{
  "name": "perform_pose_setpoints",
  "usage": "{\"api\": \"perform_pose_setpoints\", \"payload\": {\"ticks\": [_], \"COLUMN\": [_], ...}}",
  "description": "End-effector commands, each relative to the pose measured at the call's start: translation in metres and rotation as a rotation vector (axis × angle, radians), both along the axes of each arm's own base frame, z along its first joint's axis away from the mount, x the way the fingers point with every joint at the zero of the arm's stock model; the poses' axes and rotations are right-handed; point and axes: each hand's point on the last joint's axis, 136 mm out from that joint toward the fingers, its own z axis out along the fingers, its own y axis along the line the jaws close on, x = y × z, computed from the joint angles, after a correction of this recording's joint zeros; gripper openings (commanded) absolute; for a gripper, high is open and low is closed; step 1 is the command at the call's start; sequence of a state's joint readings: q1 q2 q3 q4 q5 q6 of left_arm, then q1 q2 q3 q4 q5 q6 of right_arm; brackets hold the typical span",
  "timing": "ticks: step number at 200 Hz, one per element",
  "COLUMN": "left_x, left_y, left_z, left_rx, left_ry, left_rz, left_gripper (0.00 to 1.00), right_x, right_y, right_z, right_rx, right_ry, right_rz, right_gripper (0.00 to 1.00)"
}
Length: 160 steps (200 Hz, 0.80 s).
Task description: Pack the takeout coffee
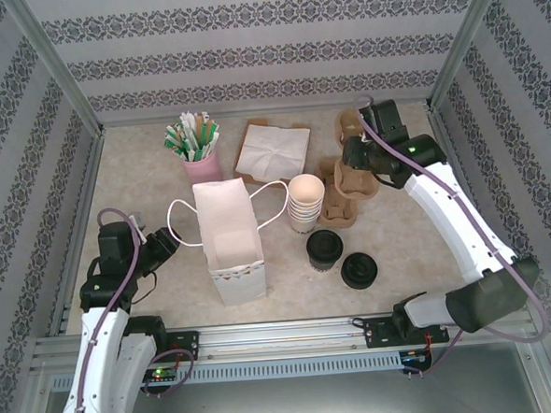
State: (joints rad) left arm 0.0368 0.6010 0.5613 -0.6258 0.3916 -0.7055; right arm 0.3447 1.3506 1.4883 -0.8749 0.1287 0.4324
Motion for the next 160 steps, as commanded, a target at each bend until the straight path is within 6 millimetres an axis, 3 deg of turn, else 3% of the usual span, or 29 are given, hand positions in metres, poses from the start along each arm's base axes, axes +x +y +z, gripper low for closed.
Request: {"api": "perform_pose_setpoints", "payload": {"ticks": [1, 52, 84, 116, 160], "left_x": [-0.004, -0.008, -0.019, -0.031, -0.043], "left_y": [-0.011, -0.053, -0.064, -0.081, -0.104], "left_z": [-0.019, -0.055, -0.075, -0.085, -0.099], "left_rx": [-0.03, 0.072, 0.029, 0.017, -0.042], "left_ry": [0.082, 0.231, 0.292, 0.285, 0.297], "left_rz": [-0.019, -0.177, -0.193, -0.229, -0.268], "left_gripper": [0.42, 0.43, 0.41, 0.41, 0.41], "right_x": [-0.016, -0.035, -0.048, -0.059, -0.073], "right_y": [0.008, 0.054, 0.082, 0.116, 0.154], "right_z": [0.033, 0.094, 0.126, 0.143, 0.15], "right_rx": [-0.038, -0.012, -0.002, 0.023, 0.053], "right_ry": [-0.061, -0.185, -0.254, -0.29, -0.297], "right_rz": [0.051, 0.182, 0.258, 0.349, 0.437], "right_gripper": [0.38, 0.38, 0.38, 0.38, 0.38]}}
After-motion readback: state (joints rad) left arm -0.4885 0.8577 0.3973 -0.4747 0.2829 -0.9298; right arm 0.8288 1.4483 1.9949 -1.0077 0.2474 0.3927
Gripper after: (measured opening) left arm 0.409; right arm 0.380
